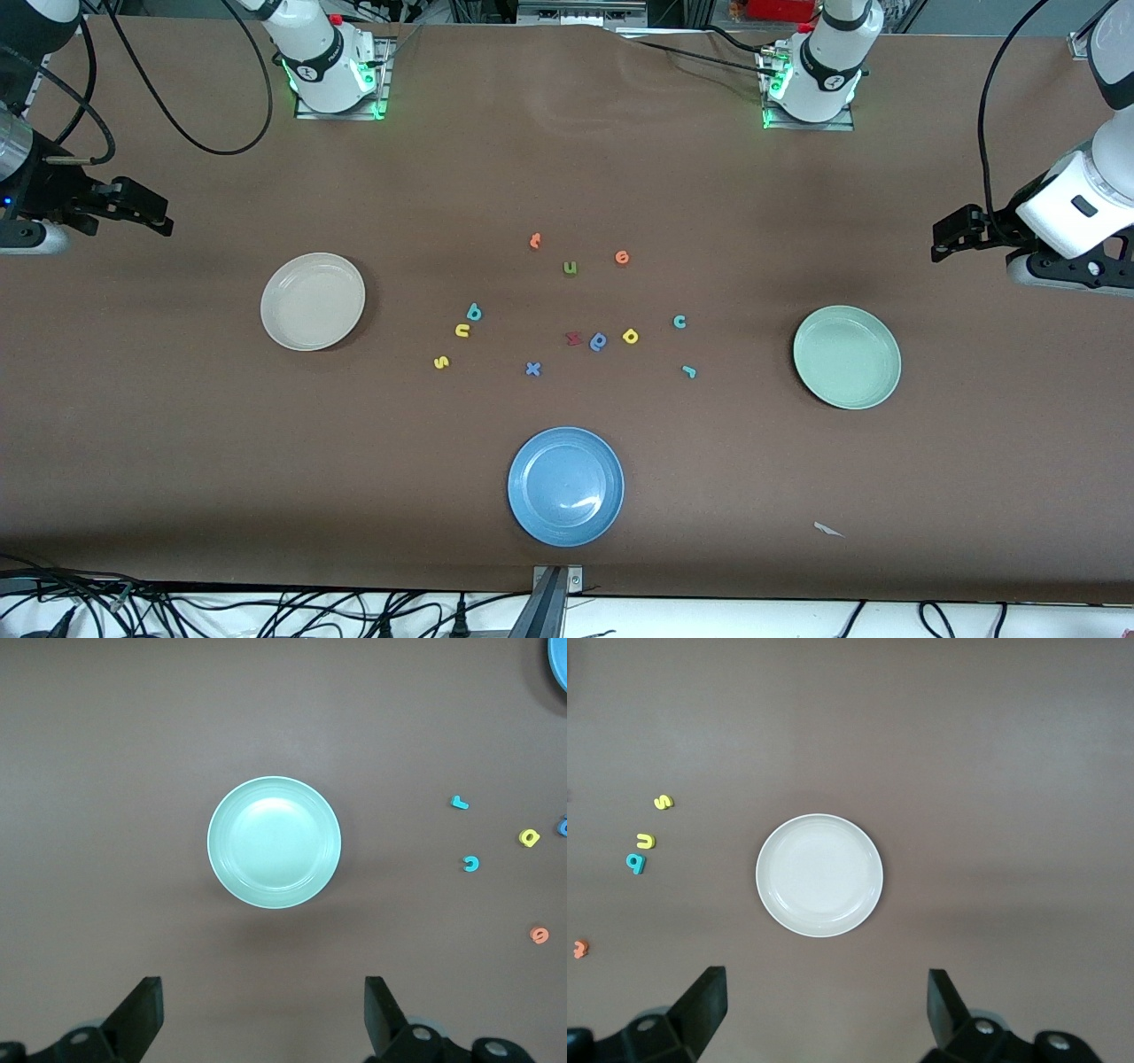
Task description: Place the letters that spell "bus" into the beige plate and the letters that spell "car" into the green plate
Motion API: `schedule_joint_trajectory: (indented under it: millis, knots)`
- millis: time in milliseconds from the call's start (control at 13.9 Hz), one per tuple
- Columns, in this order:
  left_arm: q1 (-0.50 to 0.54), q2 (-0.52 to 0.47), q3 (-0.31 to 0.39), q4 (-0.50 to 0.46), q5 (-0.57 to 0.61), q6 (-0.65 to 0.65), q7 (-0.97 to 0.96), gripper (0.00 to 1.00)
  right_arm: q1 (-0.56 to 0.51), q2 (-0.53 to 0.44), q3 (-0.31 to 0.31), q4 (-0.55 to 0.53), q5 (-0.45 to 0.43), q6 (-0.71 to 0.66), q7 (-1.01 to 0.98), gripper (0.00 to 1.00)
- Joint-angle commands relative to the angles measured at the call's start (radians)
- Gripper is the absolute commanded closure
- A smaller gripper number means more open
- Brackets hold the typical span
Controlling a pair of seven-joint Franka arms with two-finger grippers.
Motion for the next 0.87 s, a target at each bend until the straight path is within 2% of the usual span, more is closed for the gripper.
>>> schedule_joint_trajectory:
  millis: [0,793]
  knots:
    - [0.010,-0.017,-0.007,-0.006,0.031,-0.014,0.019,0.00,-0.001,-0.006,0.002,0.012,0.012,-0.020,-0.003,0.00]
    - [0.010,-0.019,-0.007,-0.006,0.031,-0.014,0.019,0.00,0.002,0.003,0.003,0.020,0.003,-0.019,-0.010,0.00]
